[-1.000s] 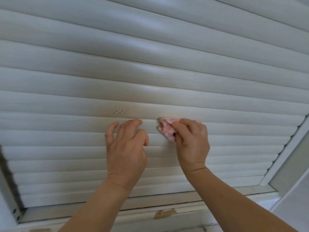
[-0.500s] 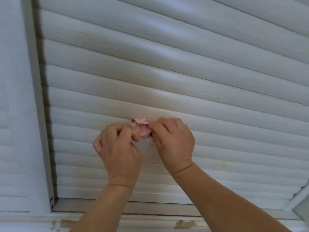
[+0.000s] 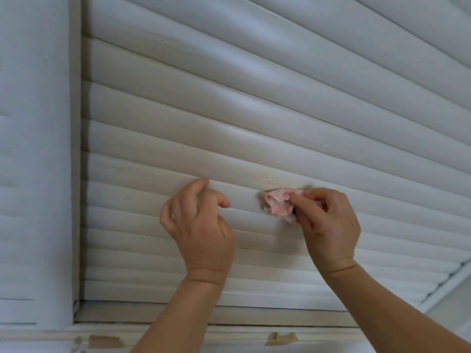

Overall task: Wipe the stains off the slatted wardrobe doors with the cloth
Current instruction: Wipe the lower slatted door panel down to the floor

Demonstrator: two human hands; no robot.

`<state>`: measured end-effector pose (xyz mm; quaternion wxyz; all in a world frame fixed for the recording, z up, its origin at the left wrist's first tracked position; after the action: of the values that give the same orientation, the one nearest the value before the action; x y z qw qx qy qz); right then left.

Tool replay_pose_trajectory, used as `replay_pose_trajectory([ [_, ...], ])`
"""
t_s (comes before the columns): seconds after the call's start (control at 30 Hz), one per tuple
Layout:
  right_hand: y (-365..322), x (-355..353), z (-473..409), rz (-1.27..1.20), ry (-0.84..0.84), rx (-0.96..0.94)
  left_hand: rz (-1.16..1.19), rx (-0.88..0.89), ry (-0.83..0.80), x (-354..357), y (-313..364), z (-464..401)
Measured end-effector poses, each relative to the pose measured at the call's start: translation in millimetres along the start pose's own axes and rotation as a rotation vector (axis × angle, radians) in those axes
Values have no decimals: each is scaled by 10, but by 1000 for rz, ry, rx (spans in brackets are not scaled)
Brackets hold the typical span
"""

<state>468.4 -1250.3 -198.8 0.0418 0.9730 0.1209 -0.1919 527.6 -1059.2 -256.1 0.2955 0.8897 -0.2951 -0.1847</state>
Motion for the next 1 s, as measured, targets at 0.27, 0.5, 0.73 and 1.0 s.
replay_pose_trajectory([
  [0.27, -762, 319, -462, -32, 103, -148, -2, 42, 1, 31, -34, 38],
  [0.5, -346, 180, -193, 67, -7, -346, -3, 44, 47, -28, -67, 7],
  [0.73, -138, 106, -117, 66, 84, -302, -41, 65, 57, -37, -165, 22],
  [1.0, -1004, 644, -299, 40, 89, -443, -102, -7, 53, -100, -426, 11],
])
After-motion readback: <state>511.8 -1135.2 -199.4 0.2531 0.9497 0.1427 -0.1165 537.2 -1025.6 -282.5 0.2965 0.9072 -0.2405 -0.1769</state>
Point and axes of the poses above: each hand's wrist, its own z-axis away from the middle knuckle, its own x-axis out of the palm, y = z × x, the point moved 9 cm from there along -z, towards the middle knuckle, and after that the axes turned 15 degrees about -z, right-handed, at the moved point
